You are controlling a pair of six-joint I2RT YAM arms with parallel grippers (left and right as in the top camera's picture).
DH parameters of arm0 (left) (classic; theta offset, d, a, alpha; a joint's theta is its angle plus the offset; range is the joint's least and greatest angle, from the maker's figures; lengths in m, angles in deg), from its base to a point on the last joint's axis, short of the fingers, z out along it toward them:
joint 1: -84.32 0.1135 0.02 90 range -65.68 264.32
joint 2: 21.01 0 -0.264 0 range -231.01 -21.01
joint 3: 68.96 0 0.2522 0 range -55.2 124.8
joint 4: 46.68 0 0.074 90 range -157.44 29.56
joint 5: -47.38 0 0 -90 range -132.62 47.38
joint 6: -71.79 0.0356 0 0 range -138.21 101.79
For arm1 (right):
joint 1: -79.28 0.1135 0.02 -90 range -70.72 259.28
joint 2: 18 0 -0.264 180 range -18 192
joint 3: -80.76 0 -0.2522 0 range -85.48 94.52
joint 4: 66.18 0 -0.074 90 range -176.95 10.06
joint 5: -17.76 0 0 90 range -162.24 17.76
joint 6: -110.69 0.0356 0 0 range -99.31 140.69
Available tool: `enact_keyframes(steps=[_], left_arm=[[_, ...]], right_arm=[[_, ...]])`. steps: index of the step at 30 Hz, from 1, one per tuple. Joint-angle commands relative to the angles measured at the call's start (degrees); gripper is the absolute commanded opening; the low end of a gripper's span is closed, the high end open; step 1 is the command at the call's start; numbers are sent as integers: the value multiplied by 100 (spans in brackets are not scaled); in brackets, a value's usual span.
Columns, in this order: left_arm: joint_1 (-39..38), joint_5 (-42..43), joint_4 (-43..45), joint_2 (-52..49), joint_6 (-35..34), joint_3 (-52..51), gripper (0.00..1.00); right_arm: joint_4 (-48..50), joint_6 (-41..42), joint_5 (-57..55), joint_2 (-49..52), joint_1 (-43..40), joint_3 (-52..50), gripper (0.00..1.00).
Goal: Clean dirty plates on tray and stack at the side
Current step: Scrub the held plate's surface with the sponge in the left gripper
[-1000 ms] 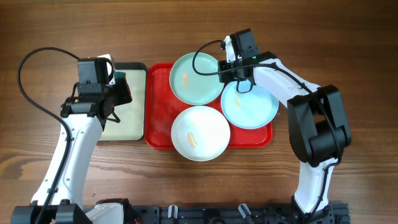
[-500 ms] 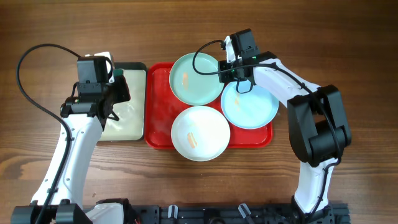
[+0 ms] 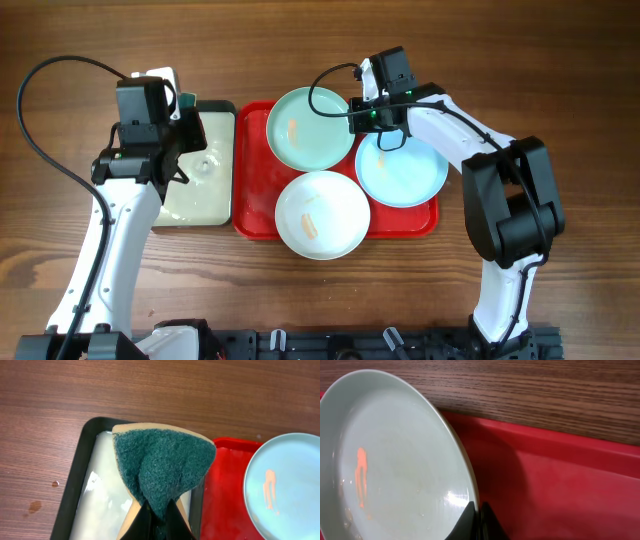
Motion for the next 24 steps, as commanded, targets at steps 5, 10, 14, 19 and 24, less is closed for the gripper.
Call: enact_keyframes(steps=[5, 10, 14, 19, 24], left_arm=[[-511, 63, 243, -136, 133, 142, 4], [-706, 96, 282, -476, -24, 153, 4], [-841, 391, 538, -815, -356, 153, 4], [-1075, 811, 1010, -1097, -1172, 153, 4], [-1333, 807, 1062, -1292, -1403, 153, 4]], right_arm=[[-4, 216, 164, -96, 291, 22, 4], [-20, 501, 125, -96, 457, 22, 4], [-2, 498, 122, -96, 538, 22, 4], [-7, 496, -105, -94, 555, 22, 4], [-2, 496, -155, -94, 555, 22, 4]])
